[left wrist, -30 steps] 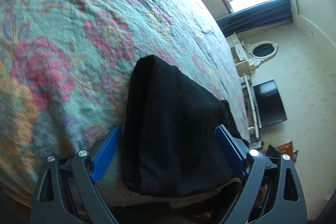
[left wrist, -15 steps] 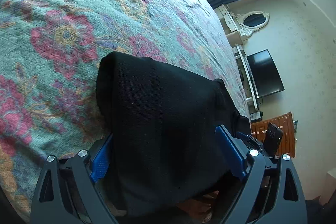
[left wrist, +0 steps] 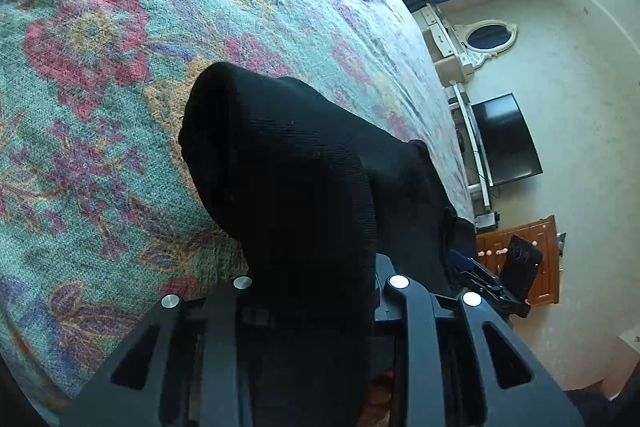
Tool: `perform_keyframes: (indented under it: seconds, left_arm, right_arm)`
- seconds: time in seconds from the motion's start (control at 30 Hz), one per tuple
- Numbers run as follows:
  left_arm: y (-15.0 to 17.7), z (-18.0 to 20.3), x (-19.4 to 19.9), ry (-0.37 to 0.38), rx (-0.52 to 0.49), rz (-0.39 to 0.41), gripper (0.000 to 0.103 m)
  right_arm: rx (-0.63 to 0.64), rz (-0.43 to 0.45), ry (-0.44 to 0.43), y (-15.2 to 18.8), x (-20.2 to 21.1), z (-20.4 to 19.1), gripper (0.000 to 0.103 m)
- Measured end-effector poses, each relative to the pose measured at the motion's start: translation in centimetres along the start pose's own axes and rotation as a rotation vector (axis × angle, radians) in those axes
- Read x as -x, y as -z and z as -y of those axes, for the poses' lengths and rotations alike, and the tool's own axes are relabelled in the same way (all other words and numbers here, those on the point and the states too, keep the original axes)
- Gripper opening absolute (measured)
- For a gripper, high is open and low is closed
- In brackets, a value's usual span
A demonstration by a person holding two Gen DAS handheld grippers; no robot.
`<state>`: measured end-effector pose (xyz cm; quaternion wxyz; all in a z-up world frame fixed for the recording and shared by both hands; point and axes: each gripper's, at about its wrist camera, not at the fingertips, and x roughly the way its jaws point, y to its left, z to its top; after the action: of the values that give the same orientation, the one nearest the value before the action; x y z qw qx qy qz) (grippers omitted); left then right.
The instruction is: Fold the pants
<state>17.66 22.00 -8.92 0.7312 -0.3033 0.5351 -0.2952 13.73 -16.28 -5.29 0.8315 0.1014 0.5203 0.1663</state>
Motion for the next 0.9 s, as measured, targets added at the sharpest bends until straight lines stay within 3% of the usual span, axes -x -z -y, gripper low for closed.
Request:
perform_keyframes:
  seconds: [0.23, 0.53, 0.77, 0.9]
  left_arm:
    - [-0.2, 2.5, 1.1, -0.045, -0.01, 0.056, 0.019]
    - [-1.0, 9.7, 2.6, 0.098, -0.081, 0.115, 0.019]
    - [-1.0, 17.8, -1.2, 0.116, -0.15, 0.079, 0.019]
    - [-0.4, 22.5, -4.8, 0.059, -0.233, 0.048, 0.019]
  right_arm:
    - [-0.082, 0.031, -0.054, 0.0, 0.8, 1.2, 0.098]
    - [-0.184, 0.081, -0.05, 1.0, 3.2, 3.8, 0.098]
    - [-0.235, 0.112, -0.051, 2.6, 5.2, 5.2, 0.098]
    - [-0.253, 0.134, -0.058, 3.3, 6.3, 6.0, 0.098]
